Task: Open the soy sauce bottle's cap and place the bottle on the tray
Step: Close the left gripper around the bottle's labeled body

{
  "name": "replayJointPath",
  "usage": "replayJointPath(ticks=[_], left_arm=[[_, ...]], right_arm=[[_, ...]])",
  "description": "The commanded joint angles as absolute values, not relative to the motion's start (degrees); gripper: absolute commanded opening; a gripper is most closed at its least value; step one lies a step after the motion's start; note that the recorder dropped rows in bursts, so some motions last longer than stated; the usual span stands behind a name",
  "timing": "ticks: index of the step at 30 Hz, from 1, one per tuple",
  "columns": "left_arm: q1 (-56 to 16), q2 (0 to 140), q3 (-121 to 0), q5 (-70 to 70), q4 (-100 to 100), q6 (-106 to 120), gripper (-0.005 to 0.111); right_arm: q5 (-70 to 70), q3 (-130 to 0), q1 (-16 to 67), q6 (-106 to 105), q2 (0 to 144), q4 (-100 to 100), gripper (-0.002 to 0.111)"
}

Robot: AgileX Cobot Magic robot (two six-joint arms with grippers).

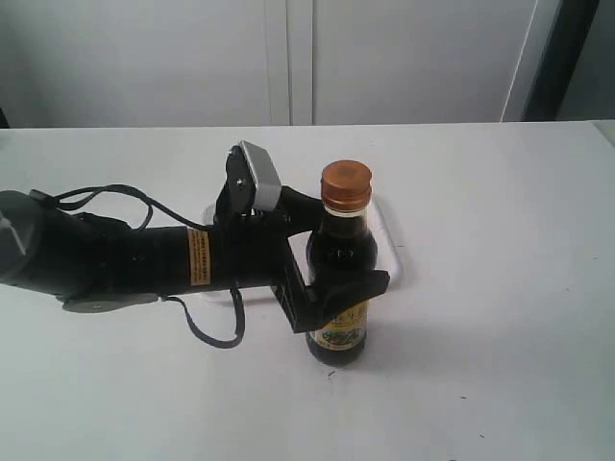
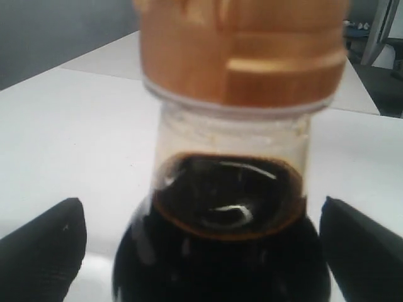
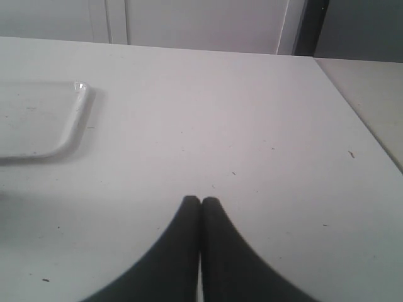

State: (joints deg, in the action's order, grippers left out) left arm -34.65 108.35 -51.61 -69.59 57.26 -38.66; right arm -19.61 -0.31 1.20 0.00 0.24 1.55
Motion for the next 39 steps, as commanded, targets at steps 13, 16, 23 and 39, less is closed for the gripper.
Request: replayJointPath(ticks=[13,16,23,39], left_arm=[[-35.1,112.9,-52.8,-70.0,55.7,-35.8,0.103],[-35.1,113.4,-52.8,-70.0,54.8,-35.2,0.103],[-36.1,113.4,-52.8,-70.0,54.9,-34.1,0.094],[-37.2,113.4,-52.8,-70.0,55.3,-32.8,0.0]], right_arm=[[-19.5,0.0,1.3,0.0,0.0,1.7,0.0],[-19.5,0.0,1.3,0.0,0.0,1.7,0.0],[-19.5,0.0,1.3,0.0,0.0,1.7,0.0],[-19.5,0.0,1.3,0.0,0.0,1.7,0.0]])
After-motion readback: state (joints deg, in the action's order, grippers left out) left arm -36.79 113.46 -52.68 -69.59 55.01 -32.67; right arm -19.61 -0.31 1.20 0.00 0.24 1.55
